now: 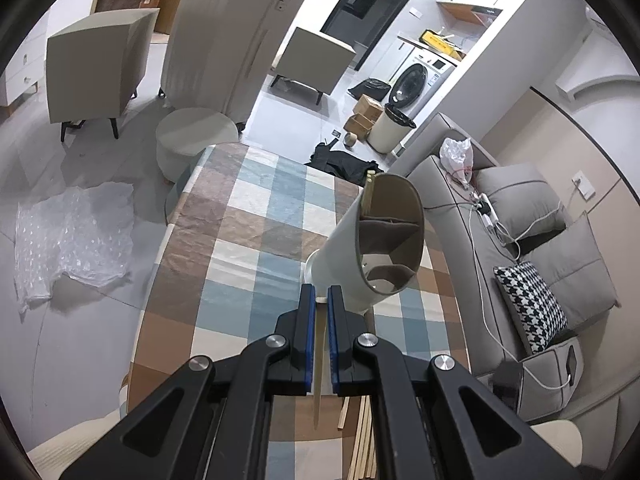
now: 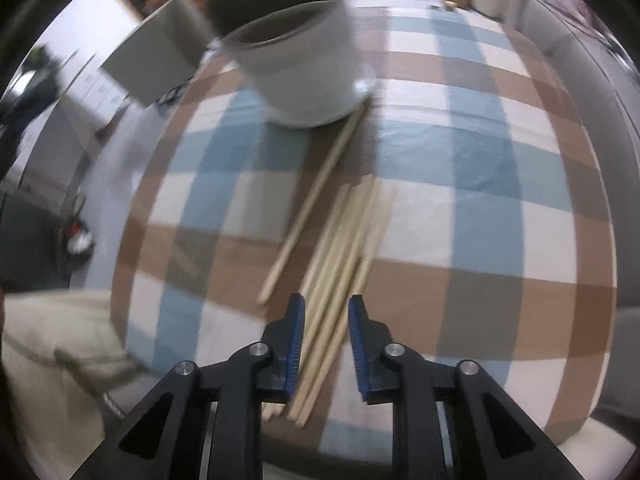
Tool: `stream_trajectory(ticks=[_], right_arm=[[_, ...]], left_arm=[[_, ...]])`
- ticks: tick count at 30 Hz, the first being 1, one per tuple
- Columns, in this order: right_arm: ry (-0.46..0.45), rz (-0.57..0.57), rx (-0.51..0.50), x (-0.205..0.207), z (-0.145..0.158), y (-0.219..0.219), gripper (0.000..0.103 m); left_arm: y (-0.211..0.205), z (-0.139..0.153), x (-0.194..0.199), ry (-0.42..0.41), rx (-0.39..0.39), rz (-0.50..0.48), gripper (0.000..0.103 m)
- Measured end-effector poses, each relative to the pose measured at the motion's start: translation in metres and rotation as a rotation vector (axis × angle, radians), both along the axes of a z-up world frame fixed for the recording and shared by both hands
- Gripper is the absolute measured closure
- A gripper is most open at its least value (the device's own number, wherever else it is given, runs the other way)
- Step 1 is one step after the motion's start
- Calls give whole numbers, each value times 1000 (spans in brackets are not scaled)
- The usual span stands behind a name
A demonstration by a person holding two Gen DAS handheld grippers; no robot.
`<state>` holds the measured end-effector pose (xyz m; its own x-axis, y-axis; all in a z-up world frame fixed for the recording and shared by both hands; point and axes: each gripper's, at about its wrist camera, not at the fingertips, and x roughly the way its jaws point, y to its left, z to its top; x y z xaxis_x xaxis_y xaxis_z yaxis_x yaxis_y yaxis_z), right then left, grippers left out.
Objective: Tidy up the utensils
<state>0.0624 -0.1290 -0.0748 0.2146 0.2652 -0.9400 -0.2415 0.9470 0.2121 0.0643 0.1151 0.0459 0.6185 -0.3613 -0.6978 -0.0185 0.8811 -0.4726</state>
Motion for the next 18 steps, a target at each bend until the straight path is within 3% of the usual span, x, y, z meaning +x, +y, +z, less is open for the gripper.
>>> stream_trajectory(ticks=[5, 10, 18], right_arm=[[18, -62, -31, 32, -12, -11, 80], [45, -32, -103, 56, -25, 0, 83], [33, -33, -247, 71, -37, 16, 94]], left_arm=[[-3, 0, 2, 5, -4, -25, 102], [-6, 2, 5, 2, 1, -44, 102], [-6, -3, 10, 25, -9, -54, 102]])
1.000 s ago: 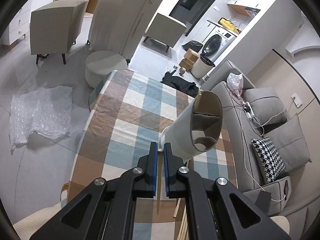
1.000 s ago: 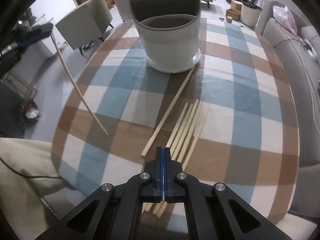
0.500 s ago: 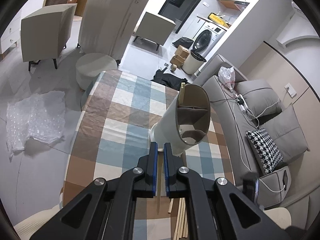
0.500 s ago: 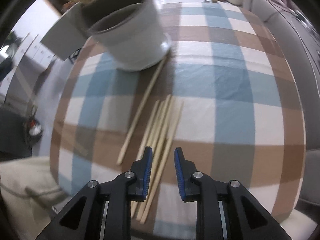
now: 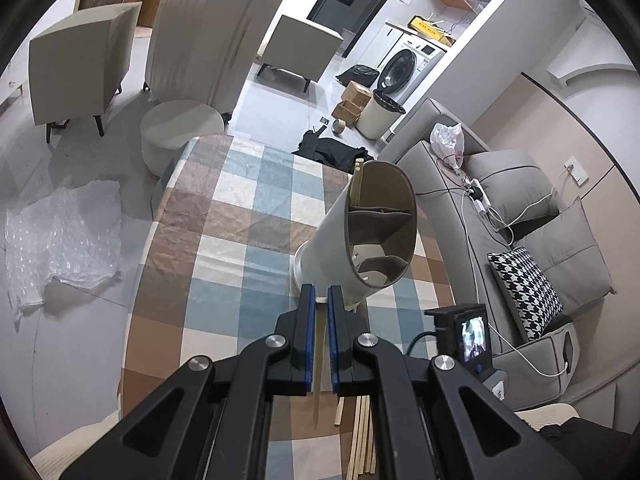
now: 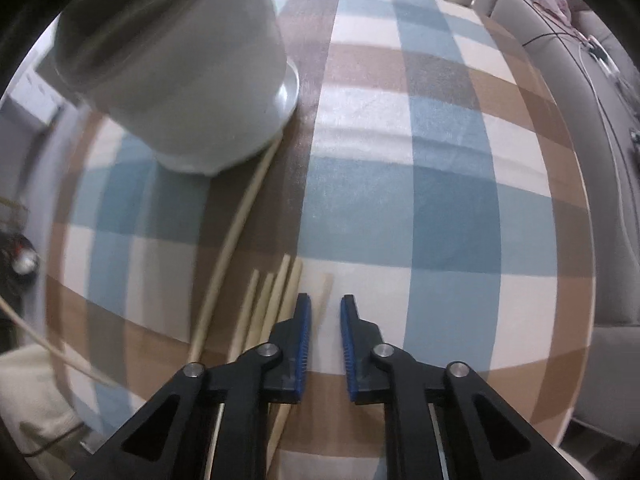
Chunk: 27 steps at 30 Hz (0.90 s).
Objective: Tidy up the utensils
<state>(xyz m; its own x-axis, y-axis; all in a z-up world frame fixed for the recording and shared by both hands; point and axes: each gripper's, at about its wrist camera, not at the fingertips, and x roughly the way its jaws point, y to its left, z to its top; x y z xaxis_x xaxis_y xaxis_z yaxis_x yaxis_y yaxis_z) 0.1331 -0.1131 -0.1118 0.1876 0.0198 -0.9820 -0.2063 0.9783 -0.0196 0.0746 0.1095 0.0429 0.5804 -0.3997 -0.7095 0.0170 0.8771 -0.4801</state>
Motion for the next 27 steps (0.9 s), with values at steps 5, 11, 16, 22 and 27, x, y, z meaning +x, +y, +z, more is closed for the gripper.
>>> stream_trajectory(ticks=[5, 11, 16, 22, 27], right_arm=[[-33, 36, -63, -5, -5, 13, 99], [-102, 56, -30, -12, -4, 14, 101], [-214, 34, 91, -21, 27, 2, 101], [-385, 49, 265, -51, 76, -22, 101], [-484, 71, 350, -63, 105, -36, 101]], left_arm=[[0, 1, 1, 1, -3, 4, 102], [-6, 5, 0, -10, 18, -3, 102], [-15, 13, -3, -29, 51, -19, 102], [-33, 22, -6, -39, 84, -42, 102], [-52, 33, -11, -52, 115, -67, 102]])
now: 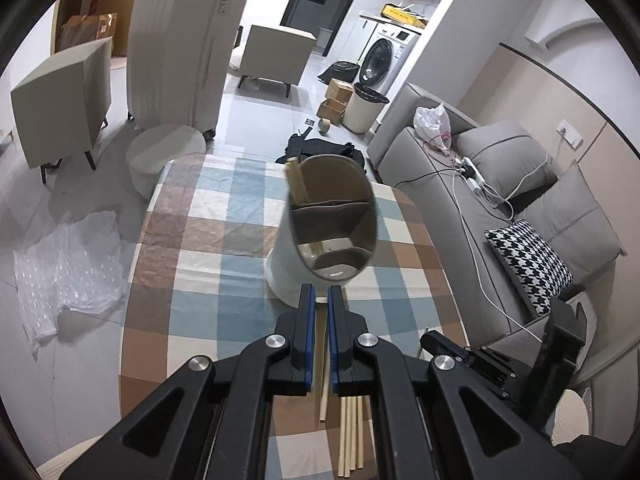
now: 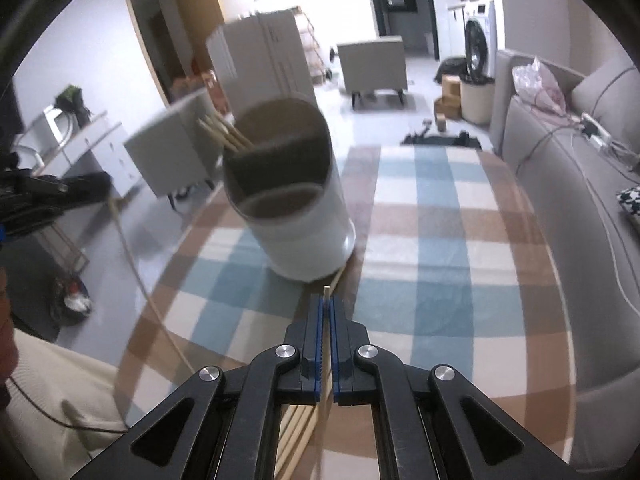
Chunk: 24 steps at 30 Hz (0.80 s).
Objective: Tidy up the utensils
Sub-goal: 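Raise both held chopsticks over the white holder and open both tools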
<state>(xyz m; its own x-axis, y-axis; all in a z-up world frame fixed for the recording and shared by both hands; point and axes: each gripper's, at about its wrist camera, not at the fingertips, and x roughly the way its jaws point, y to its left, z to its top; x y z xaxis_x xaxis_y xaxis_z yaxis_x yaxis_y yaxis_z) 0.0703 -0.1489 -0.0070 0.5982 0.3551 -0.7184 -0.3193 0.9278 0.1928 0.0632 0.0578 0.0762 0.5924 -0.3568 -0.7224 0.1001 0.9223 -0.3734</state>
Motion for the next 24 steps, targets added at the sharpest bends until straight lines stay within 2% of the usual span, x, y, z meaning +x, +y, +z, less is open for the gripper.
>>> stream_trajectory(ticks=[7, 18, 24], right_arm=[[-110, 5, 83, -12, 38, -11, 101], [-225, 44, 149, -8, 71, -12, 101], [-320, 72, 173, 11, 115, -13, 101]], left_arm=[[-10, 26, 0, -41, 2, 4, 102], [-17, 59, 25, -90, 37, 12, 102], [-11, 82, 43, -116, 28, 39, 102]])
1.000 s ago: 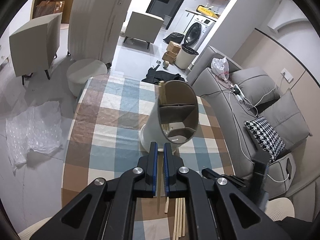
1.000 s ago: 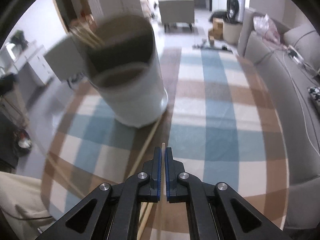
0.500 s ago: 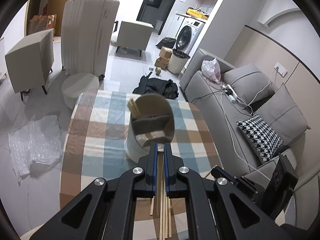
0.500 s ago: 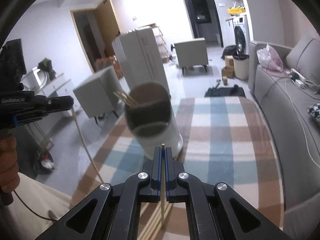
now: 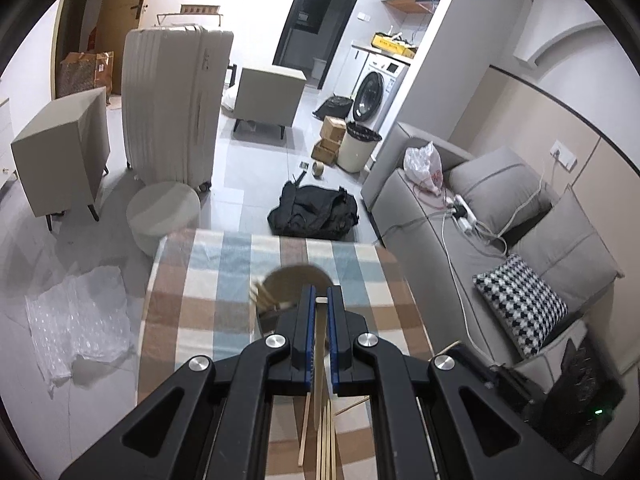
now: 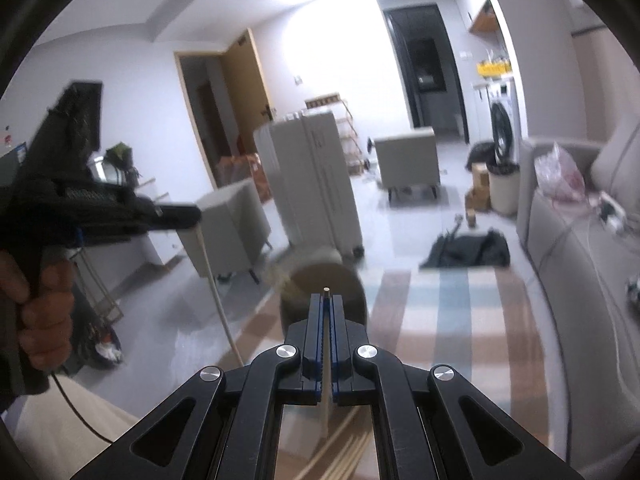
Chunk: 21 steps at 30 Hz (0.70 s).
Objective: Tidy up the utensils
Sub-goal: 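Raise both held chopsticks over the white holder and open both tools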
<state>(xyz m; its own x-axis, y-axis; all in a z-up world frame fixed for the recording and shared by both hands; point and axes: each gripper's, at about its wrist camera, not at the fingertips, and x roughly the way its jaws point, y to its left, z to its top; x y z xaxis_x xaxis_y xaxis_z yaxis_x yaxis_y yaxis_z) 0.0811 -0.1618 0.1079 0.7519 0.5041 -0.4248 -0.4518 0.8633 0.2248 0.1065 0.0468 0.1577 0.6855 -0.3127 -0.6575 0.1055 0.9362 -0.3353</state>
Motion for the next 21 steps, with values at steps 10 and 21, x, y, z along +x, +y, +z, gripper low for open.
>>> stream_trajectory(ticks=[10, 21], right_arm=[[-112, 50, 58, 64, 76, 14, 101], [-129, 133, -54, 119, 54, 65, 101]], left_arm=[[17, 45, 49, -96, -55, 52, 102], [23, 5, 88, -128, -11, 96, 102]])
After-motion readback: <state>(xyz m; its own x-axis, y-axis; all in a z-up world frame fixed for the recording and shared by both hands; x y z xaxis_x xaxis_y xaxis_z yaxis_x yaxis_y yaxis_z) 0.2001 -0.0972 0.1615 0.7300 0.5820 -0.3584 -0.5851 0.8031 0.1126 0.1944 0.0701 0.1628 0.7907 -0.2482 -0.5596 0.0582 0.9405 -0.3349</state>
